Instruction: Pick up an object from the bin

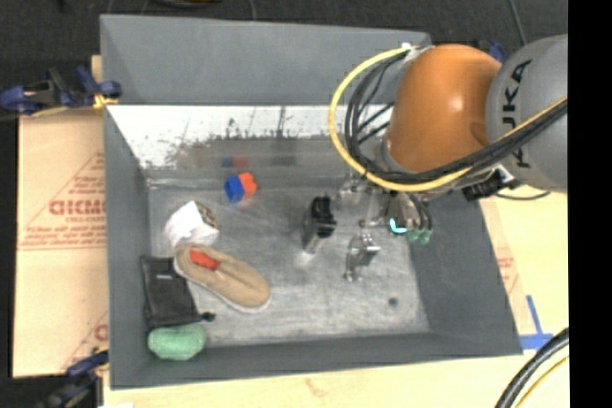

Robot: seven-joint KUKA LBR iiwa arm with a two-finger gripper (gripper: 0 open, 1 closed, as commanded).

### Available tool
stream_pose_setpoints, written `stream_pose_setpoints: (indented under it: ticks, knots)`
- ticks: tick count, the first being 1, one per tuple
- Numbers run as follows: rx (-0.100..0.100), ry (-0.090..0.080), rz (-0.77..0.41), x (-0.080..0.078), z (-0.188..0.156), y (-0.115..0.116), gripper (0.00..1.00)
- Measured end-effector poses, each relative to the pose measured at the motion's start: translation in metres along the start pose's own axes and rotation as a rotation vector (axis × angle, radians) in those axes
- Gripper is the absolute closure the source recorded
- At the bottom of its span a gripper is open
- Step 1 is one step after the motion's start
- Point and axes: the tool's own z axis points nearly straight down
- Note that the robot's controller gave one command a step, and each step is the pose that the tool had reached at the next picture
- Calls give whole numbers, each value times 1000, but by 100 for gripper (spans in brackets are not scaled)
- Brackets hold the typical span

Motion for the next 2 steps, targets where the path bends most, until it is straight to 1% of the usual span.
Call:
stream_pose_setpoints:
  ticks: [1, 2]
  knots:
    - [0, -6, 0, -1, -4, 0, 0]
    - [1, -12, -134, -34, 47, -3, 0]
